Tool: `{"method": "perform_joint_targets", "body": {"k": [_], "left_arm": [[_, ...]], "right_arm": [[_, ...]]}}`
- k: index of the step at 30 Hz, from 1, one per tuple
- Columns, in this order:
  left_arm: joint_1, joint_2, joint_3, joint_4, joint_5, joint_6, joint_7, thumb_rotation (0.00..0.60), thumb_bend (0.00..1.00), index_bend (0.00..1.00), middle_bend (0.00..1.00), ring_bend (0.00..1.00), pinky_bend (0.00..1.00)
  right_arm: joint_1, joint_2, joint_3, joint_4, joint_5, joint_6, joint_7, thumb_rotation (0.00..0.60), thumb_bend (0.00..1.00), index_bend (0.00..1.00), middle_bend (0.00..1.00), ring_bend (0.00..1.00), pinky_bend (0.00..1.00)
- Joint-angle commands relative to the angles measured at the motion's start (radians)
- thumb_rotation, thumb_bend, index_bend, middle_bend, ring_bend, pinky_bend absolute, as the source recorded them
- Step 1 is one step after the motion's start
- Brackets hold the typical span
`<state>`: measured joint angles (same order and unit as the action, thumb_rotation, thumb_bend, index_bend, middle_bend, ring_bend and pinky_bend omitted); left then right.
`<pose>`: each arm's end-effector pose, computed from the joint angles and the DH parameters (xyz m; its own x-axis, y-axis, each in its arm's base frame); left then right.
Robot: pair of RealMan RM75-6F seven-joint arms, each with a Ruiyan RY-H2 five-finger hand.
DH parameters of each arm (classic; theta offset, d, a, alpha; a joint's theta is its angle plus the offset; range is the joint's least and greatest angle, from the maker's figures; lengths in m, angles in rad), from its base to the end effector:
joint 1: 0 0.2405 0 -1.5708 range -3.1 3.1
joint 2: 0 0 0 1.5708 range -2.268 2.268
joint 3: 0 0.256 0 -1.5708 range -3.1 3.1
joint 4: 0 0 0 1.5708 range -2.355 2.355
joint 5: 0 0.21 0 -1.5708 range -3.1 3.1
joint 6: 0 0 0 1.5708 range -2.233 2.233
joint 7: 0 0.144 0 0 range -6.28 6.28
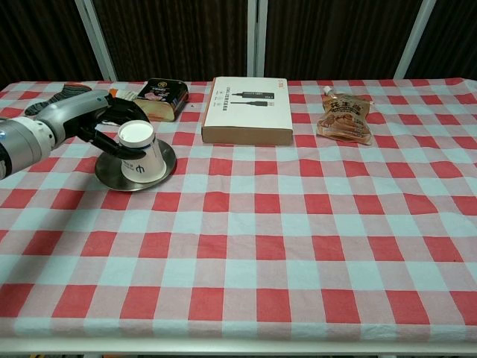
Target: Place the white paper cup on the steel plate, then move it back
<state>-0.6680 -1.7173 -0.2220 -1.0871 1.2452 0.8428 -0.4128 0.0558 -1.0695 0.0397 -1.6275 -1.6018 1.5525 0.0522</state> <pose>-0.2107 0.3643 -0.0457 -0.1050 0.3961 0.9122 0.9868 -0.0725 0.1450 -0.3001 -0.1692 0.1748 0.3812 0.0409 0.9236 -0.9196 -0.0857 0.3833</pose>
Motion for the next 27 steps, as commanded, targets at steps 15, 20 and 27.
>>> {"method": "perform_joint_targets", "body": {"k": [15, 20, 27], "left_arm": [[0.082, 0.081, -0.037, -0.008, -0.017, 0.082, -0.119, 0.600, 0.28, 0.50, 0.35, 0.21, 0.12], [0.094, 0.086, -0.049, 0.055, -0.058, 0.079, -0.092, 0.600, 0.28, 0.50, 0.35, 0.21, 0.12], [0.080, 0.021, -0.046, 0.200, -0.125, -0.019, -0.056, 0.600, 0.25, 0.44, 0.32, 0.19, 0.12]], "right_arm": [[0.001, -0.001, 0.000, 0.000, -0.016, 0.011, 0.003, 0.600, 0.07, 0.00, 0.15, 0.00, 0.07], [0.000, -0.002, -0.003, 0.000, -0.016, 0.009, 0.004, 0.600, 0.07, 0.00, 0.15, 0.00, 0.07], [0.007, -0.009, -0.004, 0.003, -0.016, -0.004, 0.004, 0.600, 0.07, 0.00, 0.15, 0.00, 0.07]]}}
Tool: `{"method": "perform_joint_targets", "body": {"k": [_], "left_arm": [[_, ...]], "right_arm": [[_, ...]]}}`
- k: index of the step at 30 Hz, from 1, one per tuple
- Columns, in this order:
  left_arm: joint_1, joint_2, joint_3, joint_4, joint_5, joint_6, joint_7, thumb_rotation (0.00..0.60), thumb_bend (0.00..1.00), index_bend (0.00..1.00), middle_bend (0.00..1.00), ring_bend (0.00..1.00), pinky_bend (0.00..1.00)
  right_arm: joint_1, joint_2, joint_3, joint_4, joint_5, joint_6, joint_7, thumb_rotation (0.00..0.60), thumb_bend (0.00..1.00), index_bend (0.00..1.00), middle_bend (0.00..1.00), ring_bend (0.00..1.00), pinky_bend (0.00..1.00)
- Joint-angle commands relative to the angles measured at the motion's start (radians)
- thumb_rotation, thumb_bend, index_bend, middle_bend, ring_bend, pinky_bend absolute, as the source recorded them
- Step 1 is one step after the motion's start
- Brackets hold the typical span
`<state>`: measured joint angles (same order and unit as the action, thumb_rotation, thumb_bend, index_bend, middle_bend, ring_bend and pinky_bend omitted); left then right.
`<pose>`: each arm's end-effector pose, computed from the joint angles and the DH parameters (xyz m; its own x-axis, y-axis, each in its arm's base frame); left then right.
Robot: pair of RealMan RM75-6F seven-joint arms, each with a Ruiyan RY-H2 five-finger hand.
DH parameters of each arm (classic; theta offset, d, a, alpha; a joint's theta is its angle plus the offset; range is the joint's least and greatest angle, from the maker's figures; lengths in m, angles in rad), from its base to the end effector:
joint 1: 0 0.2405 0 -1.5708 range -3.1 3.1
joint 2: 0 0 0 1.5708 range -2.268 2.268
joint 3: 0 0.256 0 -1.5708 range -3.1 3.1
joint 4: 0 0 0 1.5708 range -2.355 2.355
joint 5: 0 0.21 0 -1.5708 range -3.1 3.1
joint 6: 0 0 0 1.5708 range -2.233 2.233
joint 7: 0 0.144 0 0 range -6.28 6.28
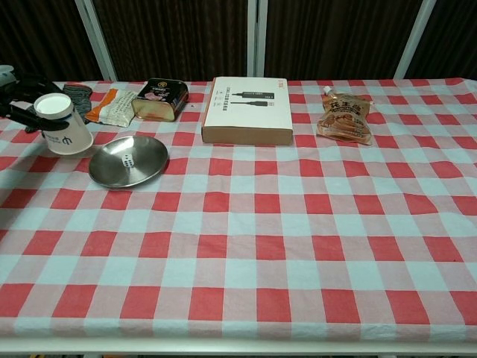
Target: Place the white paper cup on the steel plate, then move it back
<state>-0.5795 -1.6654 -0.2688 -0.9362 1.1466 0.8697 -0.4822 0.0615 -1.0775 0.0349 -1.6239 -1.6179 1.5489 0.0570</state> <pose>-0.2943 0.3770 0.0141 -0.1470 0.1796 0.9727 0.9838 0.1286 0.1249 -0.2979 -0.1698 0.1705 0.3736 0.0332 0.9270 -0.9209 -0.1064 0.3749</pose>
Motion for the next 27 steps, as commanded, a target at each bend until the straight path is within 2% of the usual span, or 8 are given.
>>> {"method": "perform_joint_targets", "body": {"k": [1, 4, 7, 11, 15, 18, 23, 27], "left_arm": [[-0.011, -0.034, 0.003, 0.055, -0.024, -0.054, 0.013, 0.600, 0.23, 0.38, 0.28, 0.17, 0.12], [-0.008, -0.050, 0.002, 0.093, 0.003, 0.011, 0.041, 0.600, 0.20, 0.22, 0.15, 0.11, 0.11], [0.034, -0.030, 0.007, 0.061, 0.043, 0.135, 0.043, 0.600, 0.19, 0.17, 0.11, 0.08, 0.11], [0.114, 0.096, 0.048, -0.064, 0.101, 0.253, 0.101, 0.600, 0.18, 0.17, 0.11, 0.08, 0.10], [0.227, 0.239, 0.107, -0.216, 0.130, 0.387, 0.252, 0.600, 0.17, 0.17, 0.11, 0.08, 0.09], [0.306, 0.313, 0.145, -0.294, 0.141, 0.484, 0.366, 0.600, 0.17, 0.17, 0.11, 0.08, 0.09], [0.418, 0.394, 0.222, -0.438, 0.172, 0.576, 0.419, 0.600, 0.17, 0.17, 0.11, 0.08, 0.09], [0.496, 0.416, 0.267, -0.513, 0.214, 0.671, 0.460, 0.600, 0.17, 0.19, 0.11, 0.08, 0.08]], "right_arm": [[0.002, -0.001, 0.001, -0.001, 0.000, -0.001, -0.002, 0.600, 0.07, 0.00, 0.15, 0.00, 0.07], [0.003, 0.002, 0.003, -0.002, 0.000, 0.000, -0.003, 0.600, 0.08, 0.00, 0.15, 0.00, 0.07], [0.004, 0.011, 0.004, 0.003, 0.006, -0.005, 0.001, 0.600, 0.08, 0.00, 0.15, 0.00, 0.07], [0.007, 0.027, 0.005, 0.023, 0.027, -0.024, 0.039, 0.600, 0.08, 0.00, 0.14, 0.00, 0.07], [0.010, 0.026, 0.009, 0.077, 0.044, -0.037, 0.092, 0.600, 0.09, 0.00, 0.13, 0.00, 0.07], [0.012, 0.018, 0.006, 0.115, 0.040, -0.039, 0.147, 0.600, 0.12, 0.00, 0.12, 0.00, 0.07], [0.008, -0.001, -0.018, 0.137, -0.015, -0.013, 0.243, 0.600, 0.14, 0.00, 0.12, 0.00, 0.07], [-0.001, -0.010, -0.032, 0.126, -0.034, 0.000, 0.223, 0.600, 0.15, 0.00, 0.11, 0.00, 0.07]]}}
